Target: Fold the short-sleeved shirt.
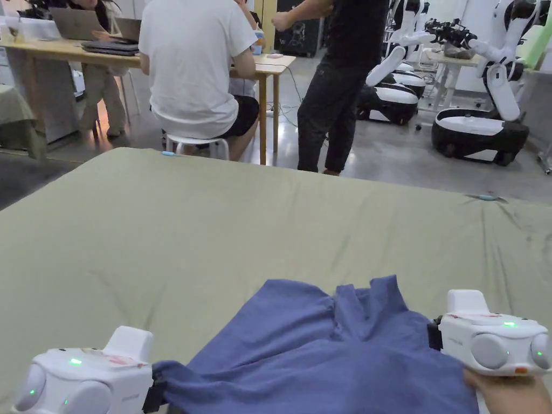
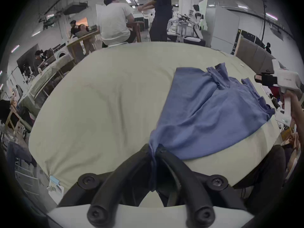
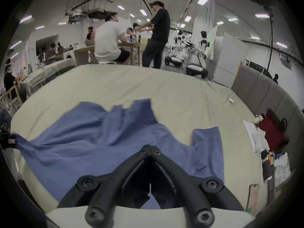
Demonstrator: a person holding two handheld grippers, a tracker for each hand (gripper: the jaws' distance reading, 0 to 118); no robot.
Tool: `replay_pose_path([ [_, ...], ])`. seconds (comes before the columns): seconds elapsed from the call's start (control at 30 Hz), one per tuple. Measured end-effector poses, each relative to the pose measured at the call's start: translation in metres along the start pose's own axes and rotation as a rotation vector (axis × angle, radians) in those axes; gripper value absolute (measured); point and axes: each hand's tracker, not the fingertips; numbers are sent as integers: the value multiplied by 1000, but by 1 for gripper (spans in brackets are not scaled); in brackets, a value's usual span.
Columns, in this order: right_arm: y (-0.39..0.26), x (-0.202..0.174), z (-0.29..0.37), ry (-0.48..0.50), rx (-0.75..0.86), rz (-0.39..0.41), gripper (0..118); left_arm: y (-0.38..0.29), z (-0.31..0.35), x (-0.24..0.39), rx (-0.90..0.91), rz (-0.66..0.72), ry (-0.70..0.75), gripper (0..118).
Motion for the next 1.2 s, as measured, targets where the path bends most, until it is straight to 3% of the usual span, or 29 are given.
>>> replay_pose_path([
  [0.17,25,30,-54,90,-47,132,3,9,-6,23,13,-18,-11,1],
  [0.2,27,35,-69,114,-49,131,20,10,-8,26,7,-26,-12,1],
  [0.23,31,37,-83,122,-76,128,70,11,-11,27,1,-30,-17,1],
  [0.27,33,38,-98,113,-109,110,104,13,-15,28,1,-30,-16,1],
  [0.3,33,39,-111,102,-133,99,118,13,-16,28,-2,-29,-15,1],
  [0.37,33,44,-132,133,-110,87,107,13,-16,28,-11,-27,-19,1],
  [0.43,31,43,-151,127,-162,49,106,15,-17,26,-20,-29,-19,1],
  [0.5,22,41,-168,125,-177,76,105,18,-18,23,-19,-24,-13,1],
  [0.57,14,38,-171,147,-227,45,87,21,-19,21,-23,-26,-1,1],
  [0.6,15,32,-154,140,-191,2,76,22,-19,20,-21,-29,9,1],
  [0.67,17,26,-140,122,-171,23,12,25,-22,19,-23,-28,7,1],
  [0.7,17,21,-133,118,-158,39,1,25,-24,19,-23,-28,8,1],
  [0.83,18,18,-98,115,-160,37,2,32,-28,18,5,-24,21,1],
  [1.2,88,30,65,-40,218,-3,2,110,-32,10,185,-61,162,1],
])
